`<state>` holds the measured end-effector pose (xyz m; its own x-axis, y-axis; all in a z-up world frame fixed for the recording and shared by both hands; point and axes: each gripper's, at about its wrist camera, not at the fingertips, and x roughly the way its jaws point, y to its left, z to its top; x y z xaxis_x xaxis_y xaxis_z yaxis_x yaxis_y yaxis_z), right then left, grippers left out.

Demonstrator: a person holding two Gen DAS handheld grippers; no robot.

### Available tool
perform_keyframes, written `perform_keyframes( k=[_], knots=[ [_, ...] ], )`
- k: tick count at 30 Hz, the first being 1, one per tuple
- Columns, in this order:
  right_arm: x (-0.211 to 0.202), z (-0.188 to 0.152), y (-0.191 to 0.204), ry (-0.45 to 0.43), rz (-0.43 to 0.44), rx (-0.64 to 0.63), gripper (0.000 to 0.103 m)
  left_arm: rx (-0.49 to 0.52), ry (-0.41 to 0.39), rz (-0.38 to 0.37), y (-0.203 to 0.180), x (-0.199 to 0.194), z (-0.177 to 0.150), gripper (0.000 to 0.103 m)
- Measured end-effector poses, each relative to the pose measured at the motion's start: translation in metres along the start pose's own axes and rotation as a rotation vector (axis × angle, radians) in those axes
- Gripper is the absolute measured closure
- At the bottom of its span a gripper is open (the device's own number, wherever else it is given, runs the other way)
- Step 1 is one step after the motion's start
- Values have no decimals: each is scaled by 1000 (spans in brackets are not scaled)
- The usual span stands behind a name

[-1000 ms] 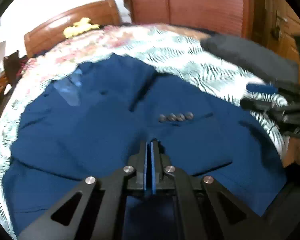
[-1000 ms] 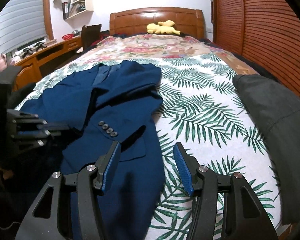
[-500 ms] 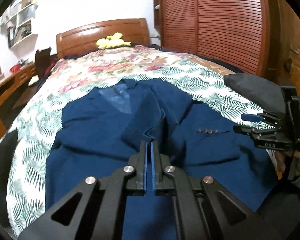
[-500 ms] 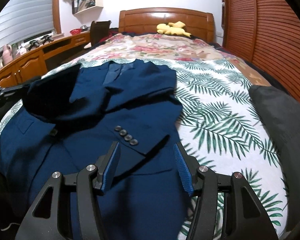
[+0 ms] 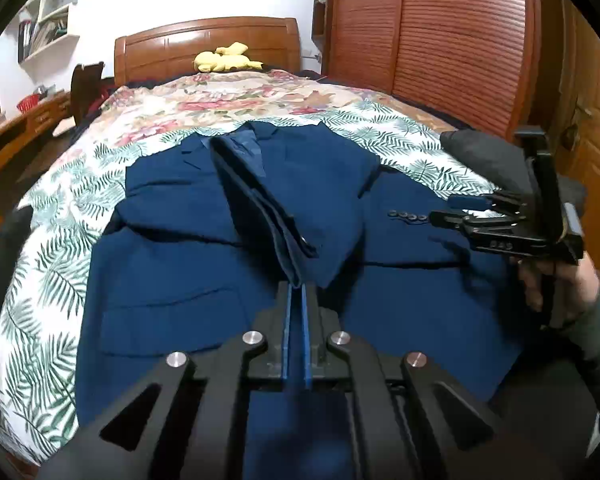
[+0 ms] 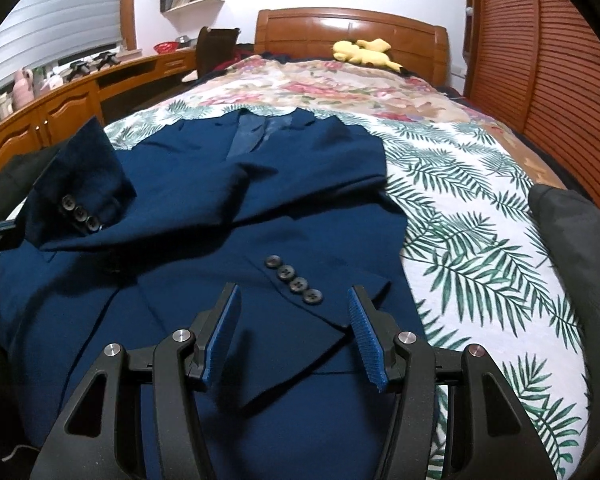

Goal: Fold large clothes

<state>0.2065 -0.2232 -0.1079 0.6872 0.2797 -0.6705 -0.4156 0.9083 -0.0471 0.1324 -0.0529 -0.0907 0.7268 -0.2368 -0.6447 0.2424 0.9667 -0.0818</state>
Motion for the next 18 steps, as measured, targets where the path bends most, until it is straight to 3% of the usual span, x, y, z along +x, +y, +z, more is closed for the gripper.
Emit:
perform_keyframes(
  k=[9,12,18],
  knots=[
    [7,2,16,11,7,-33,46,-29,-34,15,26,-14,0,85],
    [8,2,18,11,6,-40,46,-35,-21,38,39,-5,3,77],
    [9,2,17,13,2,-47,46,-45,35,89,66,26,6,73]
  ],
)
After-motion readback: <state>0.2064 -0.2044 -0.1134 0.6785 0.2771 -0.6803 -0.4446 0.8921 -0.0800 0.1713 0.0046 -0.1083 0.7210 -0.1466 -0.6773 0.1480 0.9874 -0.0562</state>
